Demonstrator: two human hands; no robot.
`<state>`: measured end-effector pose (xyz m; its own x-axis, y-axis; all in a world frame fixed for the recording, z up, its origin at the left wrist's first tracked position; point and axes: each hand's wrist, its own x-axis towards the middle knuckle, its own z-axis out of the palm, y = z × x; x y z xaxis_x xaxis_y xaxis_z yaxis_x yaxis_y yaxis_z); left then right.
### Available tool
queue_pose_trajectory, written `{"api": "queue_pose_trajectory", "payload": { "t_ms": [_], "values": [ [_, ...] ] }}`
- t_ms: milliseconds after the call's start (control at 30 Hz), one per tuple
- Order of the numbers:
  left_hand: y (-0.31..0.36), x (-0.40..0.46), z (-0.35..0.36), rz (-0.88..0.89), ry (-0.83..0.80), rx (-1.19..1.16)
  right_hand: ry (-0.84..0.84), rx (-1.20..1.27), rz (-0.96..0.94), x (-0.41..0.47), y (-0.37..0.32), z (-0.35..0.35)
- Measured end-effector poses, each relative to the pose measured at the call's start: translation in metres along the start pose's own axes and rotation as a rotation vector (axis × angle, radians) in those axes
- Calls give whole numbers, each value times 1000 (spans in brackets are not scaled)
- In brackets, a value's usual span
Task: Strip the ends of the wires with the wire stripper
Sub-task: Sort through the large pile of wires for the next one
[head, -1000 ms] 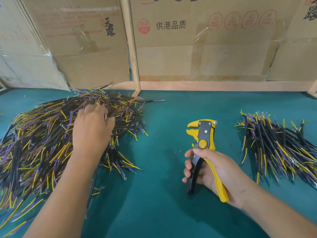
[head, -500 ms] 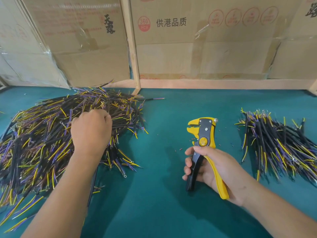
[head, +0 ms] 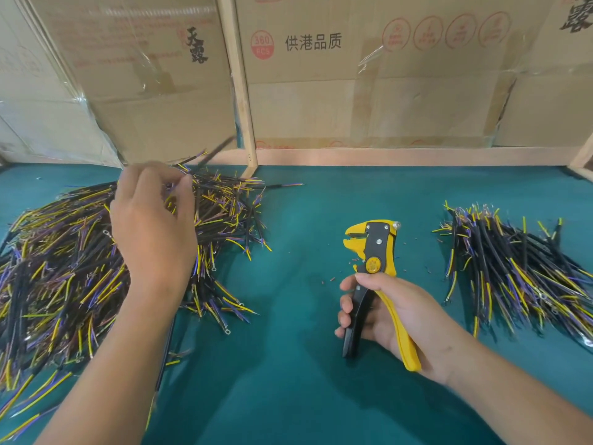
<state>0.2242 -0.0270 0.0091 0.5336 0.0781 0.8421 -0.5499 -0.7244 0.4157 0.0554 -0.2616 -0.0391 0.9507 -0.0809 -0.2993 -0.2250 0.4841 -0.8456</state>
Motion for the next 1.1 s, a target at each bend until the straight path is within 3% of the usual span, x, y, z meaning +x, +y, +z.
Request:
{"api": "queue_pose_trajectory", "payload": {
  "t_ms": [67, 167, 300, 467, 600, 833, 1100],
  "values": [
    [4, -1, 1, 16, -62, -210, -6, 3, -5, 0, 0, 0],
    [20, -13, 11, -127, -388, -546, -3, 6, -6, -1, 0, 0],
    [39, -33, 23, -146, -760, -673, -60, -12, -52, -1, 2, -2],
    [50, -48, 27, -174, -1037, -820, -107, -105, -239, -2, 6, -2],
    [55, -53, 23, -108, -1197, -840, -85, -44, -300, -1, 2, -3],
    [55, -52, 21, -92, -1239, -819, 95, -83, -350, 6, -2, -14],
    [66, -58, 18, 100, -904, -720, 72, -73, -351, 5, -7, -16]
  ]
}}
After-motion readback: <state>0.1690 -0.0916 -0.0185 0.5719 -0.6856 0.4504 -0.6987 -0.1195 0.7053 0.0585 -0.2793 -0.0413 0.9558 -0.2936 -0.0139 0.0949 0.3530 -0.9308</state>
